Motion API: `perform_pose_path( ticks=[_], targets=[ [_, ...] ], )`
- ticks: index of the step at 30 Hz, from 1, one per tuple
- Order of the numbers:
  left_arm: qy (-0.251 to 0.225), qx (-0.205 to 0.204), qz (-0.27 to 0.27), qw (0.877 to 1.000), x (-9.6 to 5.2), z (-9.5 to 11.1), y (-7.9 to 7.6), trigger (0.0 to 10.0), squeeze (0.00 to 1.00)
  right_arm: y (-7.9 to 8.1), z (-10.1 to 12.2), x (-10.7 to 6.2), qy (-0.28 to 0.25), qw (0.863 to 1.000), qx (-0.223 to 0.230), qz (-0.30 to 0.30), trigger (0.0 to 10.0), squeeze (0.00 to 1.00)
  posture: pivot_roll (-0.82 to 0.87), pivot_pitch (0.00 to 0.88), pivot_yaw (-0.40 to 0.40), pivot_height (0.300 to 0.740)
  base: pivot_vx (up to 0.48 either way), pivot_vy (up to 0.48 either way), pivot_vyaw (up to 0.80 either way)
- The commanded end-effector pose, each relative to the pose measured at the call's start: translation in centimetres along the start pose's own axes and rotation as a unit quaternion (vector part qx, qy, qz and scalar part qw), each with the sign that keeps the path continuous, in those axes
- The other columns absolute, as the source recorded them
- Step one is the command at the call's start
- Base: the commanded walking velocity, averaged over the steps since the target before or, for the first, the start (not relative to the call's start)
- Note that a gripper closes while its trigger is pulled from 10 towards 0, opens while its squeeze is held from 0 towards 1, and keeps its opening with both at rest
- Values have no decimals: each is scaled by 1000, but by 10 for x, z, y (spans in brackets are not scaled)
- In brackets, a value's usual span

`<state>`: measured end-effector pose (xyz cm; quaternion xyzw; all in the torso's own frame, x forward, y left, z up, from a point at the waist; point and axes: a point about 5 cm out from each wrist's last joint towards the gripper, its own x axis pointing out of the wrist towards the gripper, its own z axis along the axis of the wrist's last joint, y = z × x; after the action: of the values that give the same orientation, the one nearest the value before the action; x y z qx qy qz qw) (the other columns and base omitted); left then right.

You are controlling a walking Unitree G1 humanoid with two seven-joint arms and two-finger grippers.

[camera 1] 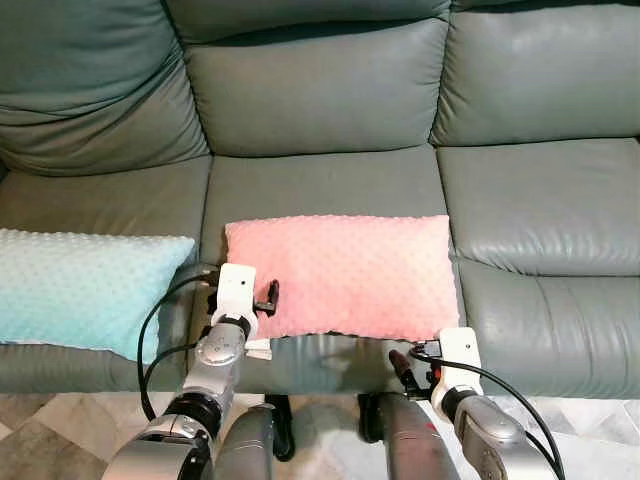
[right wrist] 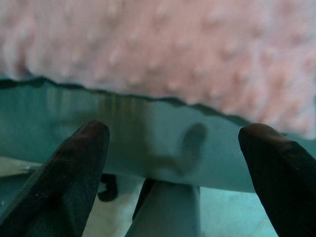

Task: Move the pillow to the sofa

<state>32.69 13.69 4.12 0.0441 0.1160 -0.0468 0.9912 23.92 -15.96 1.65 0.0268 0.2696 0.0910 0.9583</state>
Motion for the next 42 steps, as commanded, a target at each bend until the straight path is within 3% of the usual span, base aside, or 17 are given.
perform_pose_path(
  ticks=[1, 2, 3, 4, 5, 6, 7, 21, 42],
  targets=[
    [6, 8, -4, 1000, -6, -9, 8, 10000, 0, 1, -17, -1, 23, 1000, 16, 14, 10000, 945, -42, 412, 94, 740, 0, 0, 0],
    [4, 8, -5, 1000, -7, -9, 9, 10000, 0, 1, -17, -1, 20, 999, 18, 17, 10000, 945, -42, 412, 94, 740, 0, 0, 0],
    [-3, 11, -9, 1000, -8, -8, 11, 10000, 0, 0, -17, 0, 16, 999, 22, 20, 10000, 698, -35, 412, 94, 740, 0, 0, 0],
    [-11, 16, -14, 1000, -10, -8, 14, 10000, 0, 0, -16, 2, 12, 999, 27, 26, 10000, 580, -26, 413, 96, 740, 0, 0, 0],
    [-14, 18, -15, 1000, -12, -8, 16, 10000, 0, -1, -16, 4, 11, 999, 28, 28, 10000, 400, -26, 413, 96, 740, 0, 0, 0],
    [-17, 17, -16, 1000, -14, -8, 18, 10000, 0, -1, -16, 5, 6, 999, 30, 29, 10000, 145, -20, 412, 98, 740, 0, 0, 0],
    [-20, 17, -16, 1000, -16, -9, 22, 10000, 0, -2, -15, 7, 0, 999, 34, 31, 10000, 0, -20, 412, 98, 740, 0, 0, 0],
    [-21, 6, -23, 999, -43, -12, 35, 10000, 0, -9, -9, 31, -34, 998, 41, 23, 10000, 0, 54, 408, 126, 740, 0, 0, 0],
    [-6, 13, -22, 1000, -47, -2, 43, 10000, 0, -18, 14, 43, -95, 995, 16, -12, 10000, 0, 90, 379, 158, 740, 0, 0, 0]
  ],
)
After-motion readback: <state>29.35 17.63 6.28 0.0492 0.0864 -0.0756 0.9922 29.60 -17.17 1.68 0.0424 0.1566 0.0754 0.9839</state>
